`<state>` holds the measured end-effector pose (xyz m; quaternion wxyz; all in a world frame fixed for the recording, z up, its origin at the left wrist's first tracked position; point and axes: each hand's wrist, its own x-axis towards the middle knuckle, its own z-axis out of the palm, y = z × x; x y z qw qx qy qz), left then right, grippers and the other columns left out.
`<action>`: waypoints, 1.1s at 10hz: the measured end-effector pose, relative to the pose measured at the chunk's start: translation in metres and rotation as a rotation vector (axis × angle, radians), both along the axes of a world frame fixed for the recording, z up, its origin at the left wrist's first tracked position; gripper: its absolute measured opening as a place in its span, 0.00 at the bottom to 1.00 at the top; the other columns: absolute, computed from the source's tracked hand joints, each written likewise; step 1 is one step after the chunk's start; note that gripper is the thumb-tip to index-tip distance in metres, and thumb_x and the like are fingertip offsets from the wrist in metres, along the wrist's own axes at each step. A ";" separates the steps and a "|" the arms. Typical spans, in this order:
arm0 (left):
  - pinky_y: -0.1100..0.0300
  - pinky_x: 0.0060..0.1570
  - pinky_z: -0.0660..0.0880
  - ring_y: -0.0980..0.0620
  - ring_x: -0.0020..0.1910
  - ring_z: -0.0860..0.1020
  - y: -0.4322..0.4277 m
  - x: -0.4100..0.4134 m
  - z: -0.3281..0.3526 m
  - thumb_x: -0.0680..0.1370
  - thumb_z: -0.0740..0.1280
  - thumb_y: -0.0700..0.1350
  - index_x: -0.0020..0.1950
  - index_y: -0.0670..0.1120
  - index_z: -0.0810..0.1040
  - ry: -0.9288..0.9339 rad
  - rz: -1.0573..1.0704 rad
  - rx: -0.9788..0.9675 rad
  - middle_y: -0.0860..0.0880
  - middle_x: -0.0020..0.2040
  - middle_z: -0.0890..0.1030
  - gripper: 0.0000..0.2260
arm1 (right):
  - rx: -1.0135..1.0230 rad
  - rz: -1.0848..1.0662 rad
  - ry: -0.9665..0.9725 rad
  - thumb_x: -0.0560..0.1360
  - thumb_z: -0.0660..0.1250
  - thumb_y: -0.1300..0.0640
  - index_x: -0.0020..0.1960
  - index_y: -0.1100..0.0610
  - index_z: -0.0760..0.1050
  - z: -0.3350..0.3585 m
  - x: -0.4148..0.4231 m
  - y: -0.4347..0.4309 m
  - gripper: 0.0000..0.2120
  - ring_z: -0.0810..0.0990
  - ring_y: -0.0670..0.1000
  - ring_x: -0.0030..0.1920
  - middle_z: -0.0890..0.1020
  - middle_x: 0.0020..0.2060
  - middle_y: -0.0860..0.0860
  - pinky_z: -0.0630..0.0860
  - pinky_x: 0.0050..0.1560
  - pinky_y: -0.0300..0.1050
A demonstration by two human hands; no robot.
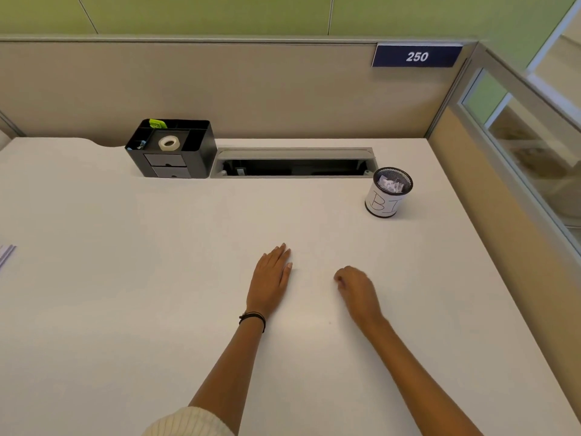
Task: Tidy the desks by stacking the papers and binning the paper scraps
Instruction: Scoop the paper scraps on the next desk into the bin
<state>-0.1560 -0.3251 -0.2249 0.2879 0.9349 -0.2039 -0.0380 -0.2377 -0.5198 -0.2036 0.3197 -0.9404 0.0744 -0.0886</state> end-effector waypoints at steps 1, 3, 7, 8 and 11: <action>0.67 0.71 0.41 0.59 0.74 0.57 0.000 0.001 0.000 0.78 0.40 0.58 0.73 0.50 0.63 0.003 0.002 -0.006 0.55 0.75 0.61 0.29 | 0.158 -0.149 0.050 0.67 0.62 0.73 0.39 0.64 0.80 0.018 0.019 -0.026 0.10 0.79 0.51 0.39 0.83 0.37 0.55 0.67 0.37 0.29; 0.67 0.71 0.43 0.58 0.73 0.58 0.000 0.003 -0.001 0.78 0.40 0.58 0.73 0.50 0.64 -0.007 0.004 -0.005 0.55 0.75 0.61 0.28 | 0.205 -0.259 -0.121 0.66 0.69 0.71 0.37 0.61 0.81 0.065 0.062 -0.085 0.07 0.76 0.34 0.33 0.82 0.34 0.52 0.68 0.37 0.24; 0.68 0.71 0.43 0.59 0.73 0.58 -0.001 0.003 -0.003 0.80 0.42 0.57 0.73 0.50 0.64 -0.027 0.014 -0.011 0.56 0.74 0.62 0.26 | 0.161 -0.396 -0.233 0.68 0.68 0.67 0.42 0.64 0.82 0.107 0.146 -0.139 0.05 0.76 0.41 0.32 0.83 0.39 0.58 0.67 0.34 0.21; 0.66 0.72 0.46 0.60 0.73 0.58 -0.001 0.003 -0.004 0.80 0.43 0.57 0.73 0.50 0.64 -0.020 0.018 -0.021 0.57 0.74 0.62 0.25 | 0.103 -0.388 -0.182 0.71 0.67 0.66 0.46 0.66 0.81 0.103 0.157 -0.143 0.06 0.80 0.55 0.44 0.83 0.45 0.61 0.70 0.42 0.32; 0.67 0.71 0.44 0.59 0.73 0.58 0.000 0.003 -0.004 0.80 0.43 0.56 0.73 0.50 0.64 -0.028 0.020 -0.006 0.56 0.74 0.62 0.25 | -0.008 -0.208 -0.244 0.76 0.65 0.61 0.58 0.62 0.77 0.106 0.138 -0.128 0.12 0.73 0.55 0.62 0.76 0.63 0.56 0.73 0.61 0.48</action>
